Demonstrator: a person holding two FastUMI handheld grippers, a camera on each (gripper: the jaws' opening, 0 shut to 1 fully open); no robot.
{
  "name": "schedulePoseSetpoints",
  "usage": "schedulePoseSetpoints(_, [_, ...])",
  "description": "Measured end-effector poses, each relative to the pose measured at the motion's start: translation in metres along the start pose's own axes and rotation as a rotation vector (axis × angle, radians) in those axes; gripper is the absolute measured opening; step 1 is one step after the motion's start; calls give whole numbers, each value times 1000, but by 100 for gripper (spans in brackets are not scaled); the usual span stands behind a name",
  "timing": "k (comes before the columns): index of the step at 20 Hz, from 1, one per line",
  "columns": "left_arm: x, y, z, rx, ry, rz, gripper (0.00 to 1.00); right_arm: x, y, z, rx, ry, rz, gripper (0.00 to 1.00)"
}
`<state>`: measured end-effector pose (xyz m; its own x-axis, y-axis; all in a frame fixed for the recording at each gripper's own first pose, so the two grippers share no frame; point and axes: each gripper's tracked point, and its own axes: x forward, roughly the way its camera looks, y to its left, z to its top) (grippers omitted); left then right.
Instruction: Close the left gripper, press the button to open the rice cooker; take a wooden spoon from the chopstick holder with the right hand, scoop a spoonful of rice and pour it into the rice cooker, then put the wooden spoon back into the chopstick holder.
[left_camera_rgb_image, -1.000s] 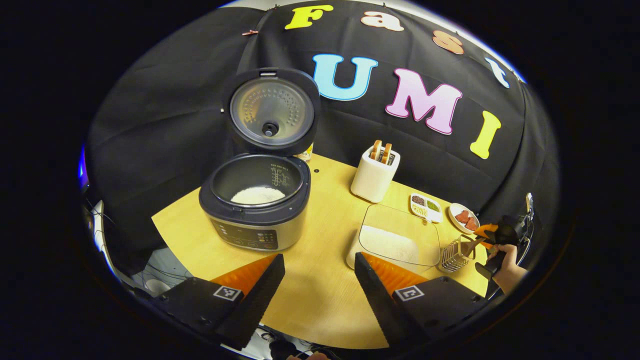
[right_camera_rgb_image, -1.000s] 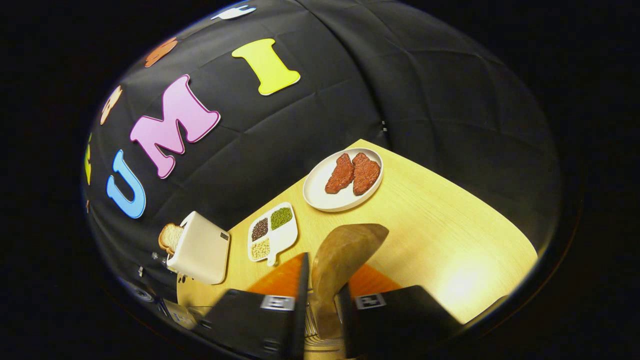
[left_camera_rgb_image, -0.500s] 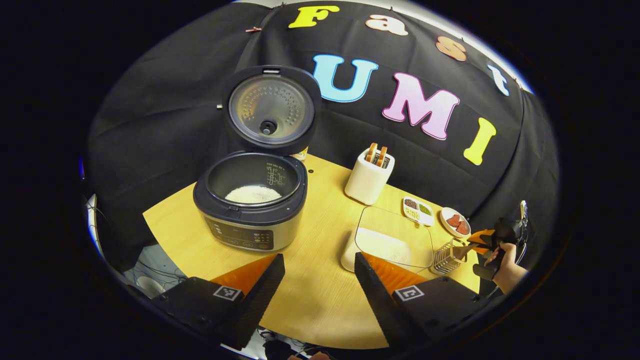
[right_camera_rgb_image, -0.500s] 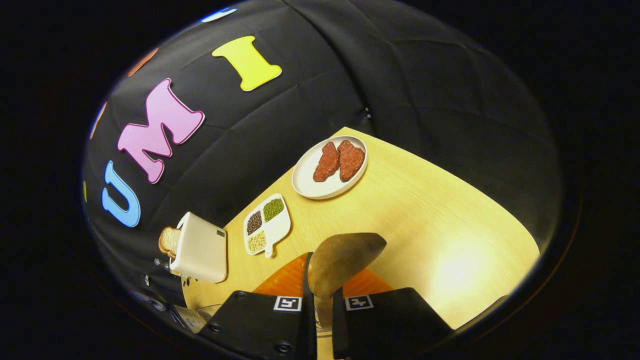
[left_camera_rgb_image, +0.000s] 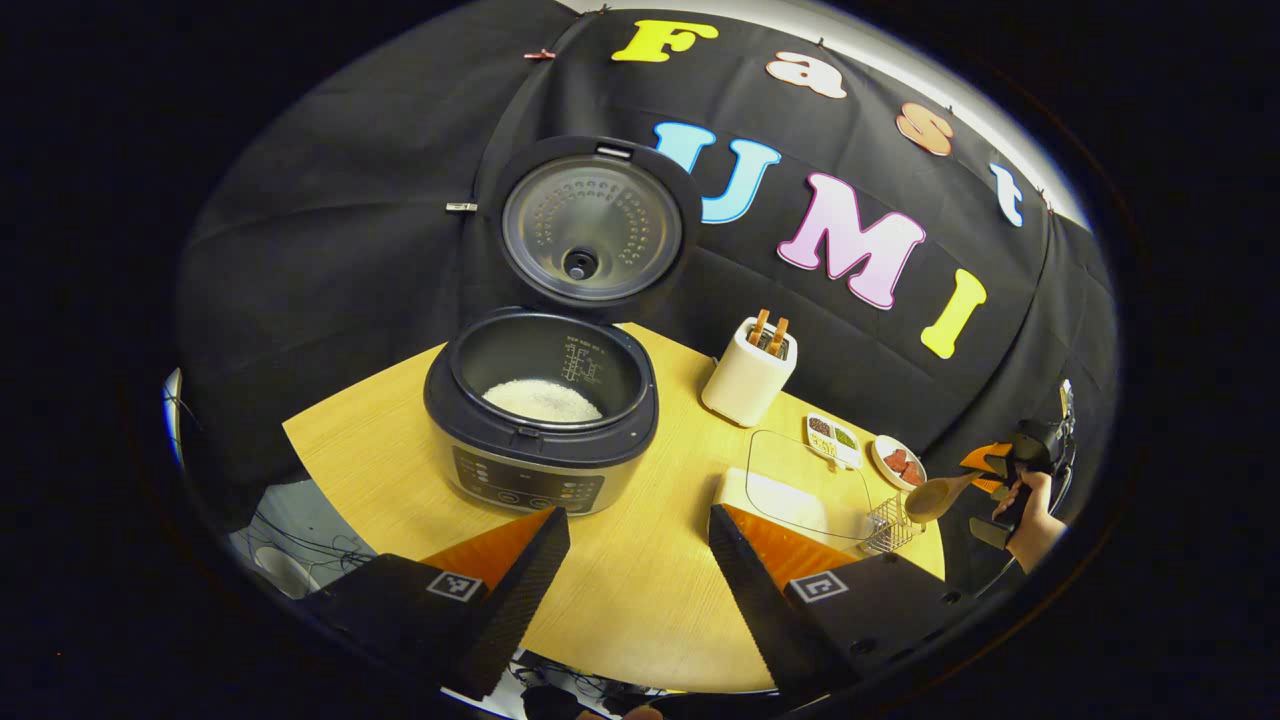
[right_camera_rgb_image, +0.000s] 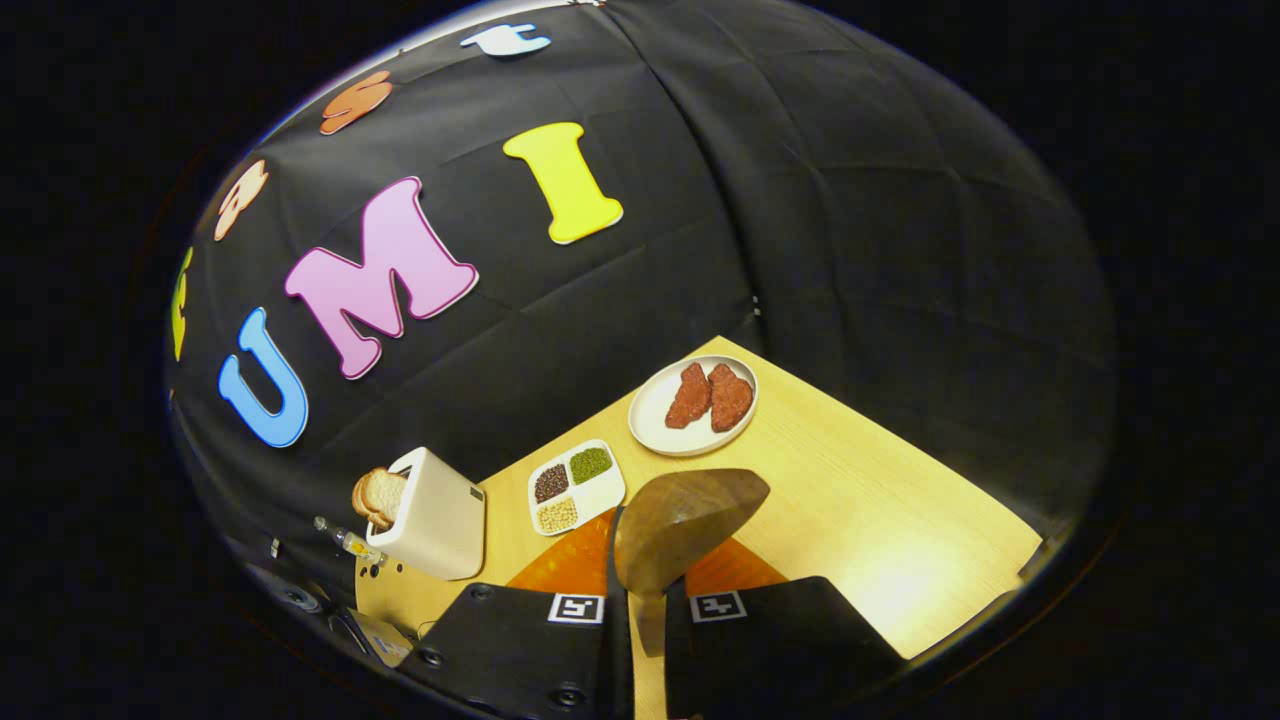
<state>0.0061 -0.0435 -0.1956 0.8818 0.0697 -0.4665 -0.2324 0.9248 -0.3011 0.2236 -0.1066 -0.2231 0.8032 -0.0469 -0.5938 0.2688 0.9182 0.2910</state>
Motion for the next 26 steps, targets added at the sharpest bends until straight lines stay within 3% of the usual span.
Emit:
schedulePoseSetpoints(5, [3,28,0,47,-6,-36,95,-33,61,-5,-74,-32,93,16])
schedulePoseSetpoints(9, [-1,47,2,26,0,-62,95,-49,111,-34,-193,-22,183,16])
schedulePoseSetpoints(13, [-2,63,-6,11,28,-80,95,-50,155,-76,-230,23,259,17])
schedulePoseSetpoints(19, [4,75,-14,31,76,-87,92,-24,166,-139,-353,80,248,16])
schedulePoseSetpoints(20, [7,75,-15,30,82,-91,95,-18,162,-146,-393,75,237,17])
schedulePoseSetpoints(21, [9,75,-14,29,85,-93,92,-11,156,-153,-433,71,224,12])
schedulePoseSetpoints(22, [10,75,-13,28,85,-95,95,-6,152,-160,-474,66,213,17])
schedulePoseSetpoints(24, [13,74,-13,24,85,-97,95,4,143,-171,-532,60,194,17])
schedulePoseSetpoints(26, [16,72,-15,22,87,-103,95,8,142,-176,-518,47,195,17])
